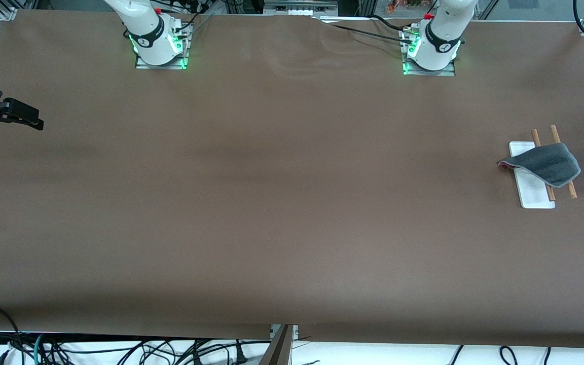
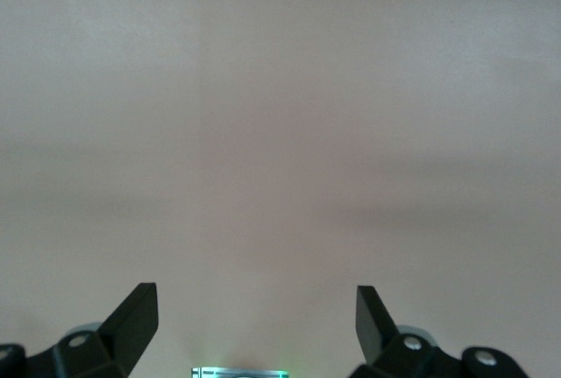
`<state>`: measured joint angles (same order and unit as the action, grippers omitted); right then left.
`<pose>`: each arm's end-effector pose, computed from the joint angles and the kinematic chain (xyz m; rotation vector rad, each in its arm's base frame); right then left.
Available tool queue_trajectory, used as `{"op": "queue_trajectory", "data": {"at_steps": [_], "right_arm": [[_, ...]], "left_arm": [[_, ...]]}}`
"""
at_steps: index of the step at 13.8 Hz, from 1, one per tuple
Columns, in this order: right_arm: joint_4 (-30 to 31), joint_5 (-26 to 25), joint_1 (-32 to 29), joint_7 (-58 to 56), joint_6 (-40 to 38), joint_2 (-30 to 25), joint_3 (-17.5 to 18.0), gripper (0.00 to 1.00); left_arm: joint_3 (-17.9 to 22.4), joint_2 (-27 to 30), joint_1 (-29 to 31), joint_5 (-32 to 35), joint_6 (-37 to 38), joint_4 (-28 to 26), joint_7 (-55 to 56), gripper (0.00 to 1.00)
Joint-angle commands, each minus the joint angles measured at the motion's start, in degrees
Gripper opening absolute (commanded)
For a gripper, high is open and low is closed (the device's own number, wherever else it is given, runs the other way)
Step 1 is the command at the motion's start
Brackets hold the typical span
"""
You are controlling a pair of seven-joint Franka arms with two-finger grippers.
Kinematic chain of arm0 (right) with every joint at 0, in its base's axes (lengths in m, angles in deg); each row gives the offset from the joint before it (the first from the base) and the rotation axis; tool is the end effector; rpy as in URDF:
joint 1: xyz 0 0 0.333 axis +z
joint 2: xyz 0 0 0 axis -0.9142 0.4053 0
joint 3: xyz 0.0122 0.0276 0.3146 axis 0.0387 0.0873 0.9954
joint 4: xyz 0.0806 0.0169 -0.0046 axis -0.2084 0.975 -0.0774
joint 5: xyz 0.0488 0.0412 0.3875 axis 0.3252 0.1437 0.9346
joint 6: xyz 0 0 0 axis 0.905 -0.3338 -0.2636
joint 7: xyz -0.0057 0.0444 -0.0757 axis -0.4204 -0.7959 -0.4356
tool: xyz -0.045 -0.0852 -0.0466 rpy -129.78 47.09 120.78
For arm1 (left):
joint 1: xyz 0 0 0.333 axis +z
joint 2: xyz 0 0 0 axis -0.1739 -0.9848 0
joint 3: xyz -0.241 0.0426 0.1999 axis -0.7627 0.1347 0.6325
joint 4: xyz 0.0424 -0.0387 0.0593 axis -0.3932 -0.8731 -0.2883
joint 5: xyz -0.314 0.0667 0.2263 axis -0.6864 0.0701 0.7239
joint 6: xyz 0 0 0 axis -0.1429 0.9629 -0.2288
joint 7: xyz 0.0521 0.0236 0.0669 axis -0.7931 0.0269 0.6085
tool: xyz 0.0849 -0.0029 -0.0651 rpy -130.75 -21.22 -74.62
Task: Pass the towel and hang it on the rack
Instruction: 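Open the left gripper and lift it off the towel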
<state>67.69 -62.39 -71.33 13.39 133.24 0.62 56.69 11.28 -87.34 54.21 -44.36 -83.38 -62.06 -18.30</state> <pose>0.5751 -0.0324 0.5984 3.1139 0.0637 -0.1804 0.5703 0.4163 0.3889 2.4607 -1.5057 0.0205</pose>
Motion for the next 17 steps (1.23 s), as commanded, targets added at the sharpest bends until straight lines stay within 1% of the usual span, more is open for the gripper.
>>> {"op": "queue_trajectory", "data": {"at_steps": [1, 3, 5, 7, 8, 11, 14, 16, 17], "right_arm": [[0.5, 0.1, 0.1, -0.8, 0.2, -0.6, 0.1, 1.00], [0.5, 0.1, 0.2, -0.8, 0.2, -0.6, 0.1, 1.00], [0.5, 0.1, 0.2, -0.8, 0.2, -0.6, 0.1, 1.00], [0.5, 0.1, 0.3, -0.8, 0.2, -0.5, 0.1, 1.00], [0.5, 0.1, 0.8, -0.8, 0.3, -0.5, 0.1, 1.00], [0.5, 0.1, 0.8, -0.8, 0.3, -0.5, 0.0, 1.00], [0.5, 0.1, 0.8, -0.7, 0.3, -0.5, -0.1, 1.00], [0.5, 0.1, 0.8, -0.8, 0.3, -0.5, -0.1, 1.00], [0.5, 0.2, 0.8, -0.7, 0.3, -0.5, -0.2, 1.00]], "left_arm": [[0.6, 3.7, -6.4, 0.3, 5.2, 0.7, 11.7, 1.00], [0.5, 5.5, -10.4, 2.7, 7.6, 0.6, 17.3, 1.00], [0.5, 6.5, -12.5, 3.2, 9.0, 0.6, 22.8, 1.00], [1.6, 9.7, -17.4, 3.5, 9.2, -1.1, 30.2, 1.00], [1.6, 11.4, -18.3, 3.5, 9.2, -2.9, 35.0, 1.00], [1.7, 18.3, -22.0, 3.5, 8.0, -11.0, 44.9, 1.00], [1.6, 27.8, -24.5, 3.5, 2.4, -22.6, 55.9, 1.00], [2.4, 32.7, -28.1, 3.5, 1.3, -27.5, 66.2, 1.00], [3.3, 34.3, -30.8, 4.5, 1.4, -28.9, 72.2, 1.00]]}}
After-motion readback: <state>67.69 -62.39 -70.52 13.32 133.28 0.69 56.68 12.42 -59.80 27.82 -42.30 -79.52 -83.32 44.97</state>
